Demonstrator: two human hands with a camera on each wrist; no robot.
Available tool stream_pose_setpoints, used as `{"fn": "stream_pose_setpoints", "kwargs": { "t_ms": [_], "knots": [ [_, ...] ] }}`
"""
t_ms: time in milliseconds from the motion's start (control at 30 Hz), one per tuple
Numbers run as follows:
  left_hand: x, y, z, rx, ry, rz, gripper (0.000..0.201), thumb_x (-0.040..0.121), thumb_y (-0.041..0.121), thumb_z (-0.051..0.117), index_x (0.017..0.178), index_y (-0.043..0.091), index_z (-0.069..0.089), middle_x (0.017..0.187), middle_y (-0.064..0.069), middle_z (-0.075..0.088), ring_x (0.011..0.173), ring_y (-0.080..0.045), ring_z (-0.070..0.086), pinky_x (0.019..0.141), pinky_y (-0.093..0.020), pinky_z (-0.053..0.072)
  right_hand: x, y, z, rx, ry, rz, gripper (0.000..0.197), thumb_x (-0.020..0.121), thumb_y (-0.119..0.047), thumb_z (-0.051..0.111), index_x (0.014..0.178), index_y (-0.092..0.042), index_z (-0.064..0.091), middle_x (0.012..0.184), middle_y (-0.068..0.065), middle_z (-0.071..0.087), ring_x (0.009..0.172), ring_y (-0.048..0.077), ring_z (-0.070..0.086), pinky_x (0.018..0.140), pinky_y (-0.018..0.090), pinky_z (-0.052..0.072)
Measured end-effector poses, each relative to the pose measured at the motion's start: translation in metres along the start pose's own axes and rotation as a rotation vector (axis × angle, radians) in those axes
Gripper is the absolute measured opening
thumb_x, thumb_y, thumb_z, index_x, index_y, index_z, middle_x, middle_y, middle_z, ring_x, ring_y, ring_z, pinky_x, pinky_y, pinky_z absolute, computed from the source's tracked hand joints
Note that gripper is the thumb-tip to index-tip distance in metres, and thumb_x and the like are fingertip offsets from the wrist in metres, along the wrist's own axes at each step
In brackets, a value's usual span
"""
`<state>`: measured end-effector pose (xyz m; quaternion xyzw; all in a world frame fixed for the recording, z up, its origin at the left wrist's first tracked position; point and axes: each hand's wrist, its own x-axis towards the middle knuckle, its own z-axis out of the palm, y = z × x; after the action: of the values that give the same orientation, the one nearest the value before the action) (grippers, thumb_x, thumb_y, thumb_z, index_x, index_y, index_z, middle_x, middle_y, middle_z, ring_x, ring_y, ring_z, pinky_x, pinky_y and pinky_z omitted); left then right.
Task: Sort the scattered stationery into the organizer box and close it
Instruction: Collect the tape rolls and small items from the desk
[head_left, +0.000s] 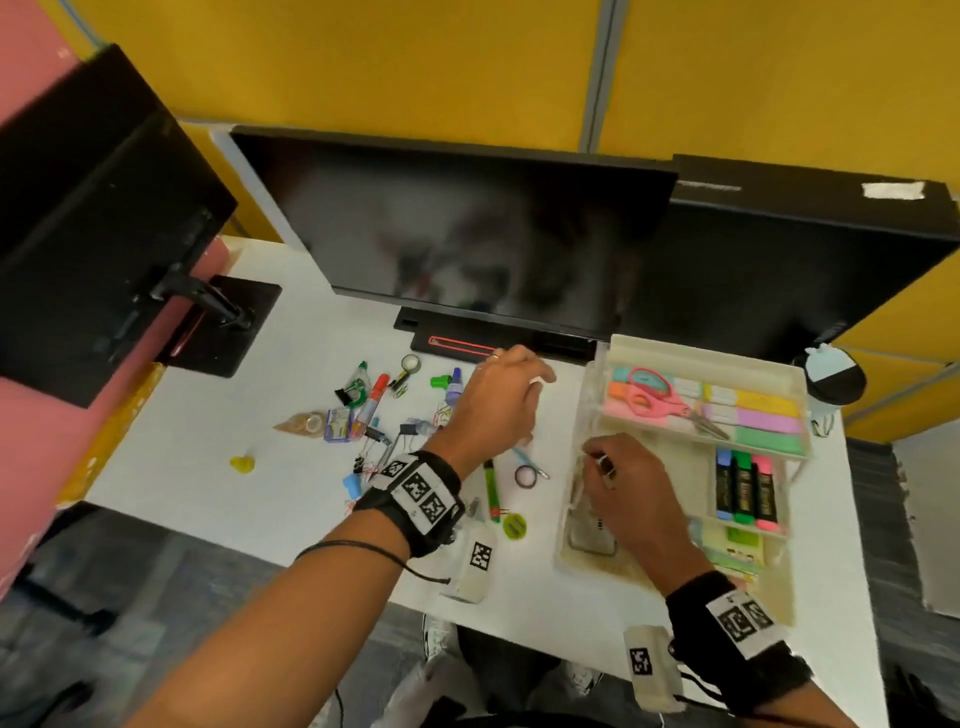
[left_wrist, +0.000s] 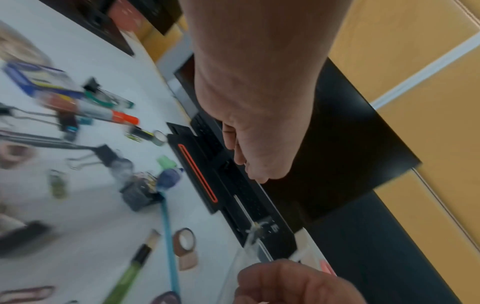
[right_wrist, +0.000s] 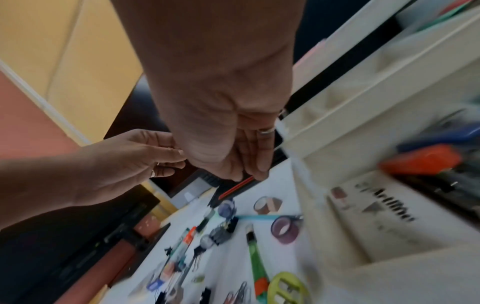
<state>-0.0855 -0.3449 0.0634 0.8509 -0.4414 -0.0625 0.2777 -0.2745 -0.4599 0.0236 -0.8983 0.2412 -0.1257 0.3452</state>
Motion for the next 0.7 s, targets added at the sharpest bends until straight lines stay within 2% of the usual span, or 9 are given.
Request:
{"fn": "stream_pose_setpoints", "kwargs": {
  "t_ms": [133, 167, 300, 367, 533, 633, 700],
  "knots": [
    [-0.038, -0.060, -0.019, -0.052, -0.026, -0.159, 0.023, 0.096, 0.013, 0.060, 0.111, 0.024, 0.072, 0.115, 0.005, 0.064, 0.108, -0.016, 0.057, 0.095, -0.033, 0.049, 0.017, -0.024, 0.068, -0.174, -0.231, 0.008, 0.016, 0.090, -0.008, 0.066, 0.105, -0.009, 0.072, 0.101, 0.011, 0.068, 0.092, 0.032, 0.066, 0.078, 0.036, 0.049],
    [-0.047, -0.073, -0.021, -0.066, -0.029, -0.185, 0.023, 0.095, 0.012, 0.061, 0.110, 0.024, 0.073, 0.114, 0.004, 0.065, 0.107, -0.017, 0.058, 0.094, -0.033, 0.050, 0.022, -0.029, 0.082, -0.214, -0.261, 0.015, 0.015, 0.092, -0.009, 0.064, 0.105, -0.008, 0.072, 0.102, 0.013, 0.066, 0.095, 0.034, 0.065, 0.078, 0.036, 0.048],
    [-0.084, -0.116, -0.033, -0.088, -0.059, -0.271, 0.023, 0.092, 0.012, 0.063, 0.108, 0.023, 0.075, 0.114, 0.001, 0.068, 0.104, -0.019, 0.063, 0.090, -0.033, 0.052, 0.042, -0.040, 0.124, -0.327, -0.302, 0.087, 0.028, 0.098, -0.014, 0.061, 0.124, -0.007, 0.068, 0.117, 0.014, 0.064, 0.108, 0.031, 0.064, 0.090, 0.036, 0.051],
    [-0.099, -0.135, -0.039, -0.092, -0.066, -0.301, 0.023, 0.091, 0.014, 0.063, 0.108, 0.024, 0.075, 0.110, 0.002, 0.068, 0.100, -0.018, 0.065, 0.086, -0.036, 0.055, 0.052, -0.042, 0.135, -0.380, -0.304, 0.107, 0.028, 0.099, -0.016, 0.059, 0.125, -0.007, 0.067, 0.114, 0.015, 0.064, 0.104, 0.032, 0.065, 0.087, 0.037, 0.052],
    [-0.124, -0.167, -0.049, -0.075, -0.113, -0.358, 0.021, 0.094, 0.016, 0.063, 0.111, 0.022, 0.073, 0.105, 0.002, 0.067, 0.093, -0.018, 0.064, 0.071, -0.024, 0.043, 0.066, -0.044, 0.144, -0.535, -0.350, 0.196, 0.023, 0.100, -0.022, 0.052, 0.113, -0.011, 0.068, 0.101, 0.012, 0.069, 0.092, 0.033, 0.069, 0.076, 0.037, 0.055],
    [-0.133, -0.172, -0.046, -0.085, -0.129, -0.334, 0.023, 0.094, 0.012, 0.062, 0.113, 0.021, 0.073, 0.107, 0.001, 0.068, 0.096, -0.018, 0.065, 0.075, -0.025, 0.046, 0.067, -0.049, 0.147, -0.579, -0.359, 0.239, 0.025, 0.100, -0.027, 0.053, 0.107, -0.011, 0.070, 0.098, 0.012, 0.072, 0.089, 0.033, 0.070, 0.073, 0.036, 0.055],
    [-0.135, -0.169, -0.037, -0.062, -0.194, -0.283, 0.025, 0.094, 0.011, 0.062, 0.114, 0.022, 0.073, 0.112, 0.000, 0.068, 0.097, -0.020, 0.067, 0.081, -0.031, 0.053, 0.066, -0.051, 0.148, -0.565, -0.346, 0.215, 0.018, 0.097, -0.023, 0.056, 0.107, -0.013, 0.068, 0.098, 0.012, 0.072, 0.089, 0.036, 0.069, 0.073, 0.037, 0.055]
  ]
}}
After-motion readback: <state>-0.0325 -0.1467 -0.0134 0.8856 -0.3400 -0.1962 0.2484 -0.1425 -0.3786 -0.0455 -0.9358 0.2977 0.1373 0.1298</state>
